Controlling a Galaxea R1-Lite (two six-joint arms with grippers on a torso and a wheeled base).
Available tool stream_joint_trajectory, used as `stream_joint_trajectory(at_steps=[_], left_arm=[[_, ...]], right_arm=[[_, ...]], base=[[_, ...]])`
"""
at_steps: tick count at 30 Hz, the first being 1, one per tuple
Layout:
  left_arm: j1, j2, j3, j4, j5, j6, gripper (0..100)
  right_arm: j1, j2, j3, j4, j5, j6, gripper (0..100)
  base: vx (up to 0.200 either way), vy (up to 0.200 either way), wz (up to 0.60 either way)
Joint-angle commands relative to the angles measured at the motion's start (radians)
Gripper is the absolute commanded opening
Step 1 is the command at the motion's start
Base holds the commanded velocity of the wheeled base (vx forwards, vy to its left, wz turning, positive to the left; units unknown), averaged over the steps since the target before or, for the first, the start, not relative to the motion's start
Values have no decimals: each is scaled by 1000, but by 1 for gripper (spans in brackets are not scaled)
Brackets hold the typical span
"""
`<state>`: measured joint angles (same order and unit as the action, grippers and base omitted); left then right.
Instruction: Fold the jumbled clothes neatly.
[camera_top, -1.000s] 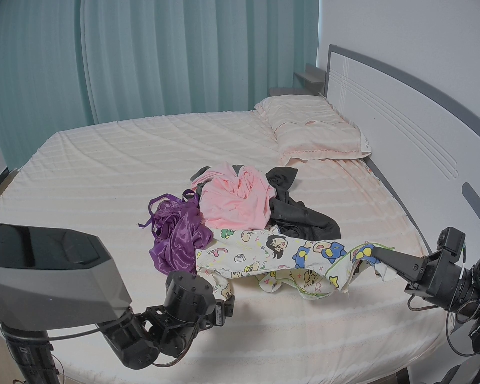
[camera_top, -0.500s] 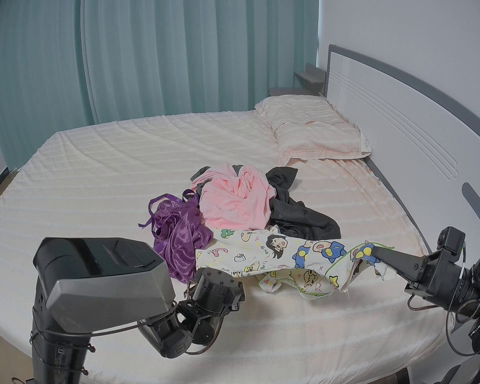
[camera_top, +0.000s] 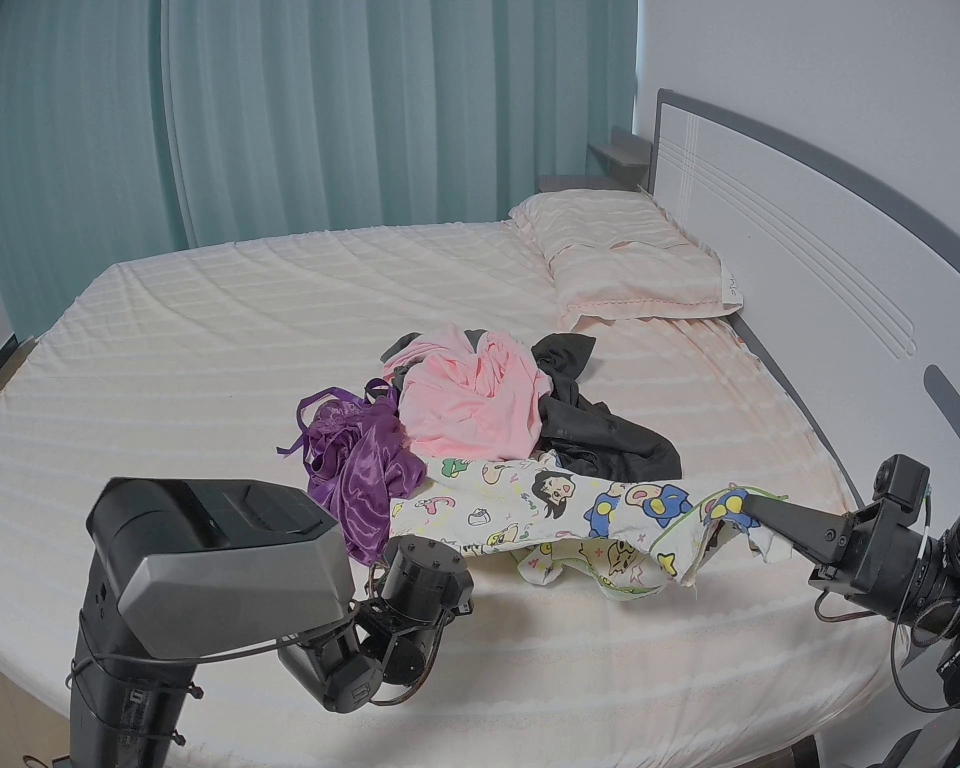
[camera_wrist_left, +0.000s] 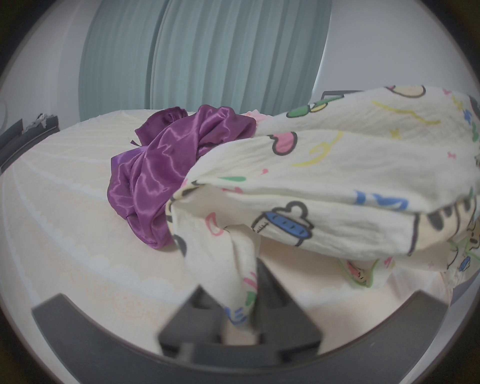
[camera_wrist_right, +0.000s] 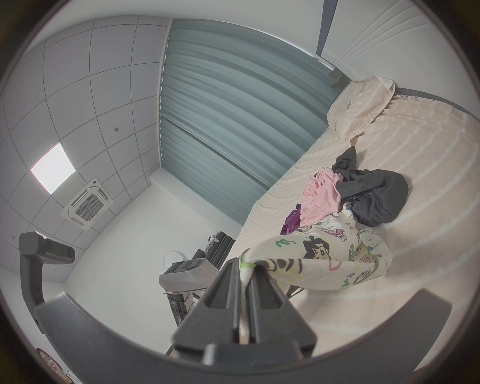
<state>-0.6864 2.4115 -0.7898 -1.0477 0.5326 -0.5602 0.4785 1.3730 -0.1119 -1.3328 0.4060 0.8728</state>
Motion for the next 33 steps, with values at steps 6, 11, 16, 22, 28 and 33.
stream_joint_trajectory(at_steps=[6, 11, 16, 22, 28, 33], left_arm=[[21, -207, 193, -40, -5, -24, 0], [41, -284, 231, -43, -5, -18, 0], [148, -517, 342, -37, -9, 37, 0], [131, -713, 373, -38, -9, 28, 0], [31, -848, 351, -34, 23, 14, 0], [27, -933, 308, 12, 37, 37, 0]], right_arm=[[-3, 6, 3, 0, 1, 0, 0], [-23, 17, 1, 0, 2, -1, 0], [-120, 100, -22, -11, 5, -6, 0], [-127, 123, -26, -13, 4, -9, 0], [-127, 172, -74, -23, -1, -9, 0], [-127, 153, -150, -20, -26, -23, 0]], base=[[0, 0, 0], [0, 0, 0], [0, 0, 0], [0, 0, 0], [0, 0, 0], [0, 0, 0]])
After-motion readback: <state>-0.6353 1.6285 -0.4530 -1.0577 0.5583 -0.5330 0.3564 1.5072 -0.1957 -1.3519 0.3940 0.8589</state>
